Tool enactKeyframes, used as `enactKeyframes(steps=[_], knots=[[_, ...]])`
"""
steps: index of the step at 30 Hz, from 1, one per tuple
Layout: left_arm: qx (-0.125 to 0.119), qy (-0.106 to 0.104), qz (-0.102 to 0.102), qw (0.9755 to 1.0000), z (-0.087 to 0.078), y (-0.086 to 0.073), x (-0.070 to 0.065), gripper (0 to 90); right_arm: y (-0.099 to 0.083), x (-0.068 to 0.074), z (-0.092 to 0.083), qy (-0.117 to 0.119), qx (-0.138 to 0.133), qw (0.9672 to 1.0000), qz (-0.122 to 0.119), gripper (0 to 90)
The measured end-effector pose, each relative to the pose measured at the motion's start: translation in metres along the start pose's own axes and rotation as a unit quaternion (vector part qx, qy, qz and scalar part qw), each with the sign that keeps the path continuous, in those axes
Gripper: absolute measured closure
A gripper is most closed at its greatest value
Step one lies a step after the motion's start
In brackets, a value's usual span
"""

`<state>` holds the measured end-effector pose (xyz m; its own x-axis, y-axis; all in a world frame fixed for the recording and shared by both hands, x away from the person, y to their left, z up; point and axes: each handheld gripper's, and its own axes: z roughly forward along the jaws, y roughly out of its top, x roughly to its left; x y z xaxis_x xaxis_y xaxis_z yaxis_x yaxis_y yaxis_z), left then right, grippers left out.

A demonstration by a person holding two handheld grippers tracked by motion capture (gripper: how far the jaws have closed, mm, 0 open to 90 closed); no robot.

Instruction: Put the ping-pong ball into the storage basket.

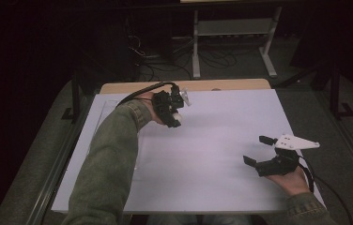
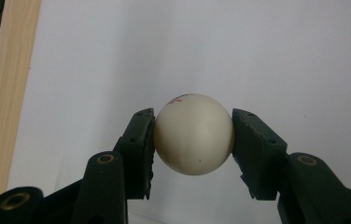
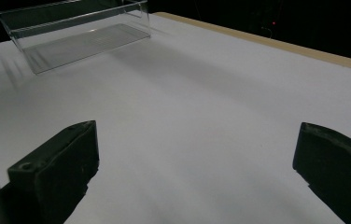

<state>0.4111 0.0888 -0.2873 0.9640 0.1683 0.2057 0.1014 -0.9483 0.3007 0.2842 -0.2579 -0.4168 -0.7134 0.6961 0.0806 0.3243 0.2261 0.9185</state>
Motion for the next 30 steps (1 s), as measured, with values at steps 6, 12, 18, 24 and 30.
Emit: enactKeyframes(steps=[6, 12, 18, 24, 30], knots=[[0.002, 0.007, -0.007, 0.9999, -0.010, -0.009, 0.001, 50.8, 0.000, 0.000, 0.000, -0.001, 0.000, 1.0000, 0.002, 0.0], [0.002, 0.016, -0.016, 0.9997, -0.020, -0.019, 0.002, 50.8, 0.000, 0.000, -0.001, -0.001, 0.000, 1.0000, 0.003, 0.0], [0.007, 0.022, -0.020, 0.9995, -0.025, -0.026, 0.002, 50.8, 0.000, 0.000, 0.000, -0.001, 0.000, 1.0000, 0.003, 0.0], [0.009, 0.025, -0.026, 0.9993, -0.032, -0.035, 0.002, 50.8, 0.000, 0.000, 0.000, -0.001, 0.001, 1.0000, 0.002, 0.0], [0.016, 0.029, -0.030, 0.9990, -0.037, -0.045, 0.000, 50.8, 0.000, 0.000, 0.000, -0.001, 0.001, 1.0000, 0.001, 0.0]])
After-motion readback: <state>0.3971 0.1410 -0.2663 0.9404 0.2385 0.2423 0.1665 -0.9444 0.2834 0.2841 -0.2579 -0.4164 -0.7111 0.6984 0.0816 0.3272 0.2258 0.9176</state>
